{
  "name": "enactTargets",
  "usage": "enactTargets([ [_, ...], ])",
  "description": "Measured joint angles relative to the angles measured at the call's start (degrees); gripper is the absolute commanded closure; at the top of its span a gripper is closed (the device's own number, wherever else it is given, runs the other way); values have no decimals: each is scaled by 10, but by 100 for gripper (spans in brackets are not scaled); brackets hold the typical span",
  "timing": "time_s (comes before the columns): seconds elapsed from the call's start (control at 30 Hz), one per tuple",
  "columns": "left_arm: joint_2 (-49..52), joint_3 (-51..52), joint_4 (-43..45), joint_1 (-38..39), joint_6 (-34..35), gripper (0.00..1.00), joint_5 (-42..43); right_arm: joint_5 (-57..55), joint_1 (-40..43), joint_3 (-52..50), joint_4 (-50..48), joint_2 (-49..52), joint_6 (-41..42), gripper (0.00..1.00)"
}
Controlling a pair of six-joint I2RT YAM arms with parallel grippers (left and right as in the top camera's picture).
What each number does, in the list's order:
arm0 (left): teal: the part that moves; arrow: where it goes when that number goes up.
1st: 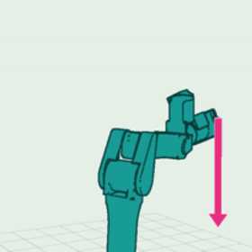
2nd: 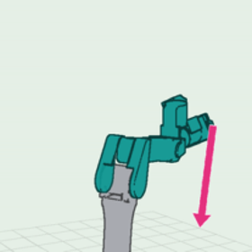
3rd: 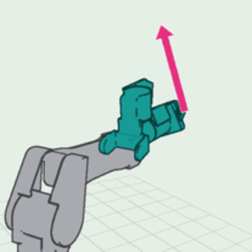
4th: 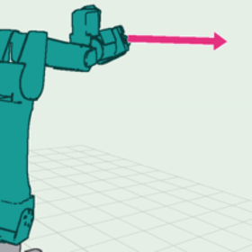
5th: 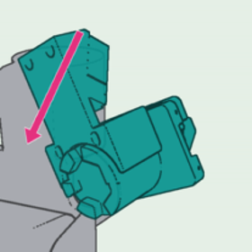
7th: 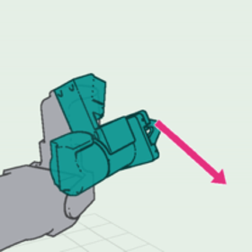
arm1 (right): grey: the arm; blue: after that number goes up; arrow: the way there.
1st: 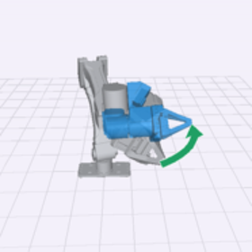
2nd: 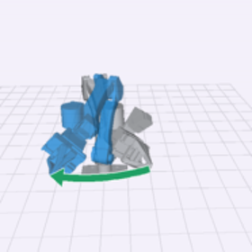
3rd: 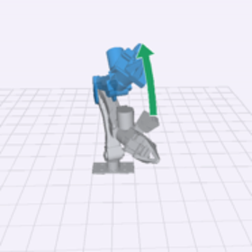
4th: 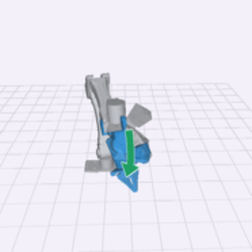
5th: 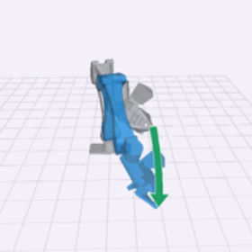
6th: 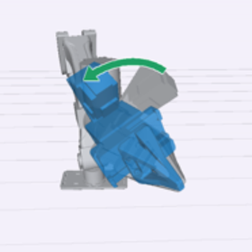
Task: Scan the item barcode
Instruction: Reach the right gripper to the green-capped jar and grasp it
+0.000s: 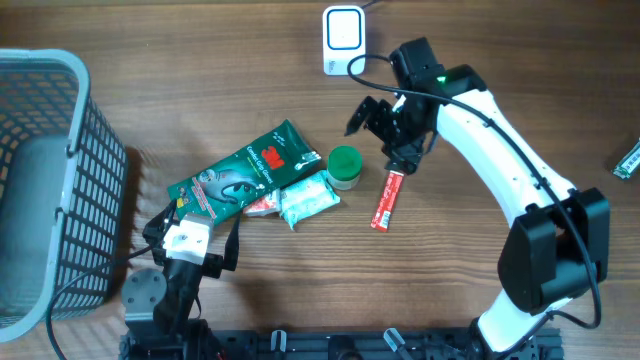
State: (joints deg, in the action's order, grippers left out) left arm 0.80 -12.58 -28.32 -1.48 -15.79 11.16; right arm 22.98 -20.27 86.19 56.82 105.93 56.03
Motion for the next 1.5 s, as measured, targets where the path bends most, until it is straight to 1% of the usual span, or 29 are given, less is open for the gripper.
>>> enactTargets([
  [0.13,0,0,0,0,0,0,0,-20,-45,0,-66,0,162,0],
  [0.2,0,0,0,0,0,0,0,-44,-71,0,-71,3,218,0],
  [0.33,0,0,0,0,0,0,0,-45,-79,2,-62,35,252,0],
  [0.43,0,0,0,0,0,0,0,-44,-79,2,-62,35,254,0],
  [0.53,0,0,0,0,0,0,0,-37,-79,3,-40,36,255,0],
  [0.6,0,0,0,0,0,0,0,-6,-79,3,-82,38,235,0],
  [0.7,0,0,0,0,0,0,0,30,-73,11,-82,38,197,0],
  [0.77,0,0,0,0,0,0,0,25,-67,49,-14,40,177,0],
  [0.83,0,0,0,0,0,0,0,-6,-65,88,63,41,165,0],
  [0.9,0,0,0,0,0,0,0,-46,-65,95,72,40,149,0],
  [0.97,0,0,0,0,0,0,0,-79,-65,95,53,40,128,0],
  [1.03,0,0,0,0,0,0,0,-110,-65,94,53,40,130,0],
  [1.1,0,0,0,0,0,0,0,-128,-65,83,51,42,167,0],
  [1.17,0,0,0,0,0,0,0,-127,-65,76,52,54,189,0],
  [1.23,0,0,0,0,0,0,0,-121,-65,75,40,88,199,0],
  [1.27,0,0,0,0,0,0,0,-115,-65,73,38,100,200,5],
  [1.3,0,0,0,0,0,0,0,-105,-65,73,33,120,200,14],
  [1.33,0,0,0,0,0,0,0,-96,-65,72,33,133,202,22],
  [1.4,0,0,0,0,0,0,0,-84,-65,71,34,146,198,32],
  [1.43,0,0,0,0,0,0,0,-79,-65,71,33,146,189,43],
  [1.47,0,0,0,0,0,0,0,-75,-65,71,35,146,176,47],
  [1.5,0,0,0,0,0,0,0,-71,-65,72,38,146,162,48],
])
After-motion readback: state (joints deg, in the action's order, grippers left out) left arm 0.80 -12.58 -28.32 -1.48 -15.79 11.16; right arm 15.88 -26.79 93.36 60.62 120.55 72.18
